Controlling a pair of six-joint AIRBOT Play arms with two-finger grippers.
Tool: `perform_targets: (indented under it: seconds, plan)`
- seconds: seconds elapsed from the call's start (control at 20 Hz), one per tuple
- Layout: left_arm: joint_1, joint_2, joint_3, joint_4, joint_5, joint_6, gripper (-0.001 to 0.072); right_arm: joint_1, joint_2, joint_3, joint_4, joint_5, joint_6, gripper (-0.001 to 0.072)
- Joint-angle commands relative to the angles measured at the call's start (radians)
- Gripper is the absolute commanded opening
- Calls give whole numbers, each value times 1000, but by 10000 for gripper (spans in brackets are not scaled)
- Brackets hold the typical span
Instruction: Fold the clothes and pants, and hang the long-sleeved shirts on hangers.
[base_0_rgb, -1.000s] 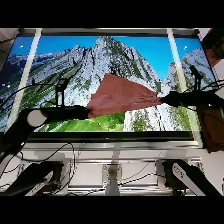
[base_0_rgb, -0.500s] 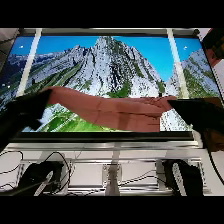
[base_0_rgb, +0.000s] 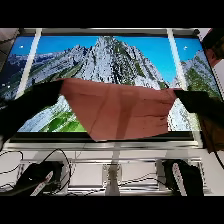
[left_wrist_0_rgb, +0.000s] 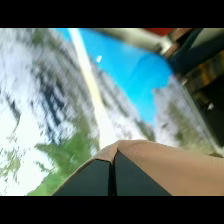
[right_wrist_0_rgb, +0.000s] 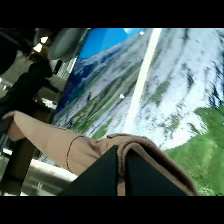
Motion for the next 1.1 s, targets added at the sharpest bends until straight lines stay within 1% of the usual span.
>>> perform_targets:
  seconds: [0.0,0.1,0.15,0.2,0.25,0.3,0.4,0.55,0.65,0.7,0.8,1.05]
  plan:
    - [-37,-312,3,1,193,-4,4,0,-141,-161,-18,-248,16,17]
    - [-84,-456,3,-59,367,-4,5,0,-260,-178,-11,-359,16,17]
    - [-108,-507,3,-89,424,-4,5,0,-319,-172,-10,-400,14,17]
    - [-131,-548,3,-89,454,-4,5,0,-369,-167,-12,-433,3,17]
    - [-143,-574,3,-89,453,-5,5,0,-415,-164,-16,-459,-27,17]
    - [-150,-588,3,-97,428,-9,5,-1,-457,-156,-29,-458,-66,17]
    - [-153,-585,3,-148,323,-8,5,-1,-515,-134,-92,-391,-125,17]
    - [-167,-581,3,-159,101,-4,5,-1,-558,-105,-296,-266,-124,17]
    - [-187,-596,2,-160,-7,-4,5,-1,-568,-105,-394,-186,-113,17]
    - [-200,-607,2,-161,-29,-4,5,0,-576,-105,-432,-136,-113,16]
    - [-233,-638,2,-168,-39,-5,5,0,-593,-108,-475,-104,-113,17]
    - [-316,-723,2,-174,-40,-4,10,-1,-624,-108,-491,-172,-115,25]
